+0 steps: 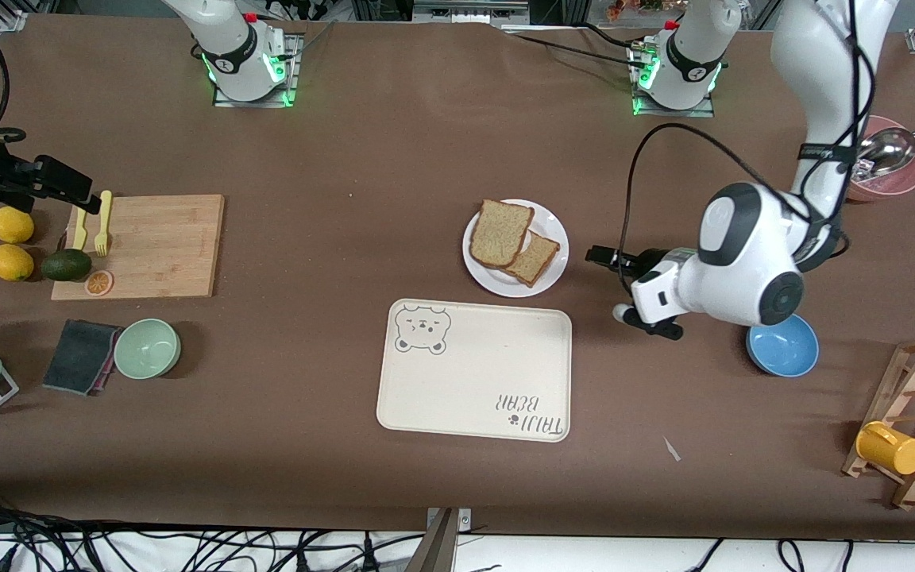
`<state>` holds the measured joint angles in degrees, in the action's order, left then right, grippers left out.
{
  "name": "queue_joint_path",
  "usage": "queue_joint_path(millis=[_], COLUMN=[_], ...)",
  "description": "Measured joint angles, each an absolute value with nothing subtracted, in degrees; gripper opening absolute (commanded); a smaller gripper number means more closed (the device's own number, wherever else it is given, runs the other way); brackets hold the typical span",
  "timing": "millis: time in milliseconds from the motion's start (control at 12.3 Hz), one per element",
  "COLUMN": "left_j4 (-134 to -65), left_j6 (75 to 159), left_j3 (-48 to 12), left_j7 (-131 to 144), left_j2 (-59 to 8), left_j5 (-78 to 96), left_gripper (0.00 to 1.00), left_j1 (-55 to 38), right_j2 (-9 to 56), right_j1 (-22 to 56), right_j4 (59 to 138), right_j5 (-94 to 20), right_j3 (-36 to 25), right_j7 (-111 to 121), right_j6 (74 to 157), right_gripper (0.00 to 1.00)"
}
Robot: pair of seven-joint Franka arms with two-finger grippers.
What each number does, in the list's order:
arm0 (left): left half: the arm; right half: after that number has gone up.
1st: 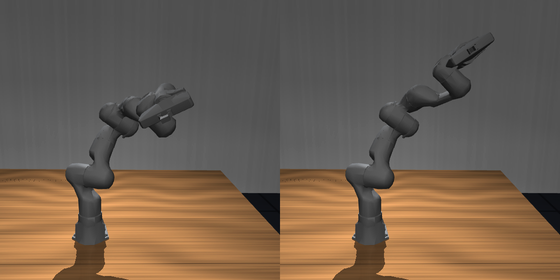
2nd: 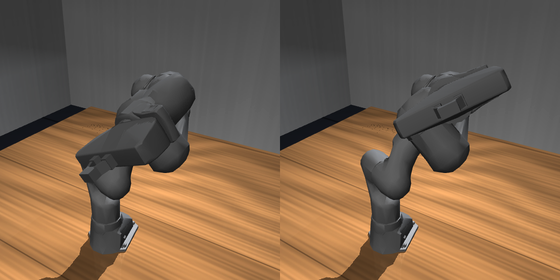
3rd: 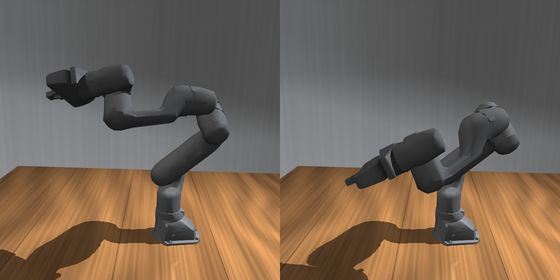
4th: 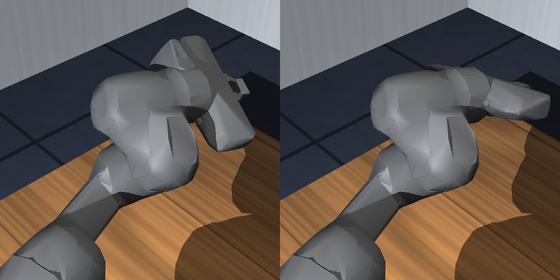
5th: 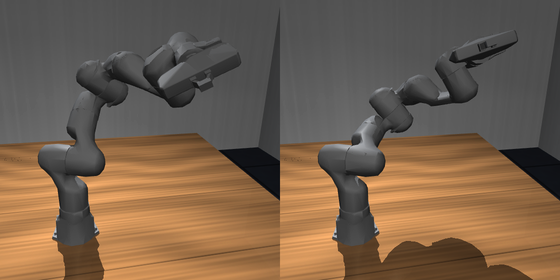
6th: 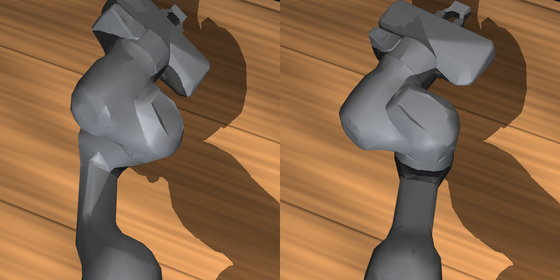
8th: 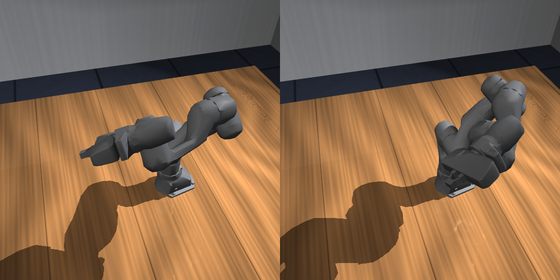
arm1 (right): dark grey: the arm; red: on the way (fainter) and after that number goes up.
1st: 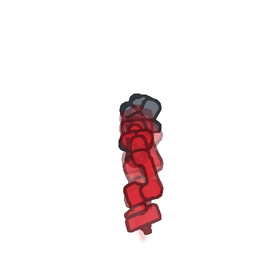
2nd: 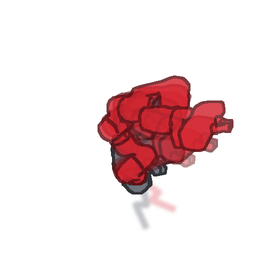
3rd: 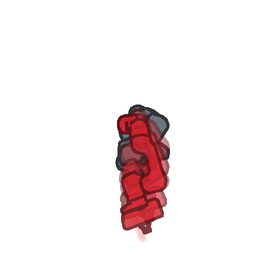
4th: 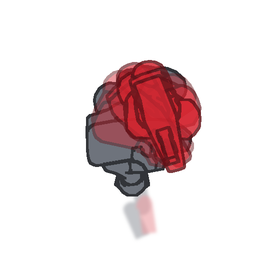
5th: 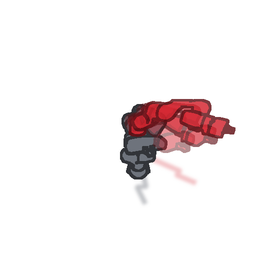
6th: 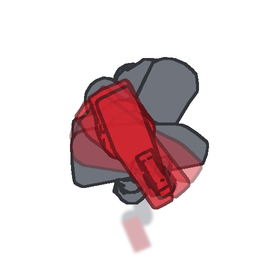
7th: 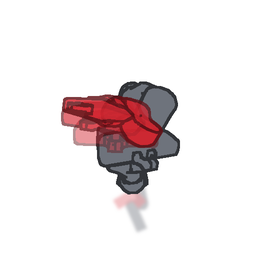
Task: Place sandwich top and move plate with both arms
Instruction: 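Withdraw the right gripper while the left gripper reaches toward the plate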
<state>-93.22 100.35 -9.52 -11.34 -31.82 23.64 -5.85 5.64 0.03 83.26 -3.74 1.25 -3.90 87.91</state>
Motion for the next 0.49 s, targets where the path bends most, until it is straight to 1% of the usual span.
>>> queue_joint_path(millis=[81,162,243,324,405,486], left_j4=[-93.3,-93.7,-94.9,-96.6,-98.3,-99.8], left_j6=[101.0,102.5,105.1,107.6,109.4,110.7], left_j3=[-9.6,-9.6,-9.6,-9.6,-9.6,-9.6], left_j7=[-14.4,-17.4,-20.4,-23.2,-26.1,-29.3], left_j2=[-33.9,-35.7,-37.0,-37.7,-37.9,-37.9], left_j5=[24.7,26.6,28.5,30.4,32.2,34.0], left_gripper=[0.80,0.76,0.70,0.58,0.49,0.45], left_j1=[-5.9,-5.8,-5.8,-5.8,-5.7,-5.6], right_j2=[5.7,5.8,6.0,6.3,6.5,6.7], right_j1=[0.1,0.1,0.1,0.2,0.3,0.3], right_j4=[83.3,83.4,83.4,83.4,83.4,83.4], right_j5=[-3.4,-2.9,-2.4,-1.3,0.1,0.9], right_j3=[1.3,1.3,1.3,1.5,1.6,1.7], right_j7=[-3.9,-4.0,-4.1,-4.1,-4.1,-4.1], right_j6=[87.8,87.8,87.9,88.2,88.7,89.1], right_gripper=[1.00,1.00,1.00,1.00,1.00,1.00])
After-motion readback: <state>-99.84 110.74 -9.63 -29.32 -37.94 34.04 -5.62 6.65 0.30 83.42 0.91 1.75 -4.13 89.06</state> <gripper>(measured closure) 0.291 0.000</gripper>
